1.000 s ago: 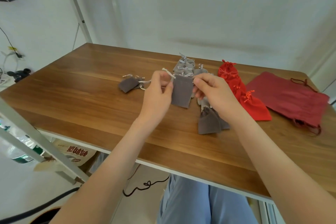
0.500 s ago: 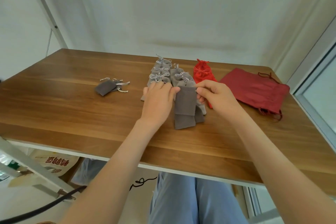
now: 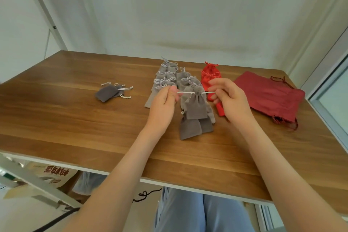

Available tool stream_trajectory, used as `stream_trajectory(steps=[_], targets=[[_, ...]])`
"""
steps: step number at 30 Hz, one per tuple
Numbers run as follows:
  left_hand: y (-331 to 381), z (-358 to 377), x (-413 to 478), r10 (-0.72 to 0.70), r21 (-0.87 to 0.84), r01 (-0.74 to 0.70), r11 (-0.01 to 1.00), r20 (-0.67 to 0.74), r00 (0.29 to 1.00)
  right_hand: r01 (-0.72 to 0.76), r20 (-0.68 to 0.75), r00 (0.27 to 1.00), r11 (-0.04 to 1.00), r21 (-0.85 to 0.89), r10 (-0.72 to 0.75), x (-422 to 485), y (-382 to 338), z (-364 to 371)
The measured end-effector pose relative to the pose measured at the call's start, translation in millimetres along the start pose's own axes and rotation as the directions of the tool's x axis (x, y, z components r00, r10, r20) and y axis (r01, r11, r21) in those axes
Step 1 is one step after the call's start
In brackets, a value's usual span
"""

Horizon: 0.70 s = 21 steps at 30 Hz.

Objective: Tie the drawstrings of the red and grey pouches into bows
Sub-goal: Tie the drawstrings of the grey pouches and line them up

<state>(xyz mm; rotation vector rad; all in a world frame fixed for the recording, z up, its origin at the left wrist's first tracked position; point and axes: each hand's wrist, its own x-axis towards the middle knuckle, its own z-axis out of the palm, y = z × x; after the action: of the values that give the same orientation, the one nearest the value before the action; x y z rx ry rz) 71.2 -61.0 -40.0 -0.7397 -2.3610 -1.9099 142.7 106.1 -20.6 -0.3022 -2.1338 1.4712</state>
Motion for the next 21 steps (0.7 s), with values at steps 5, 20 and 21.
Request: stream_trajectory(steps=[5,20,21], targets=[[21,23,19,-0.041,0.052,0.042,0.998,-0.018,0.999,0.078,0.152,0.987,0.990,-0.118,-0.060,15,-12,4],[25,55,33,0.059,0.392,-0.010,0.920,-0.113,0.992,0.321,0.221,0.943,0.854,-0.410,-0.249,25,10,14],[21,57,32,0.040,0.374,0.011,0.927,-0.130,0.991,0.316,0.199,0.947,0.851,-0.419,-0.253,25,13,15]])
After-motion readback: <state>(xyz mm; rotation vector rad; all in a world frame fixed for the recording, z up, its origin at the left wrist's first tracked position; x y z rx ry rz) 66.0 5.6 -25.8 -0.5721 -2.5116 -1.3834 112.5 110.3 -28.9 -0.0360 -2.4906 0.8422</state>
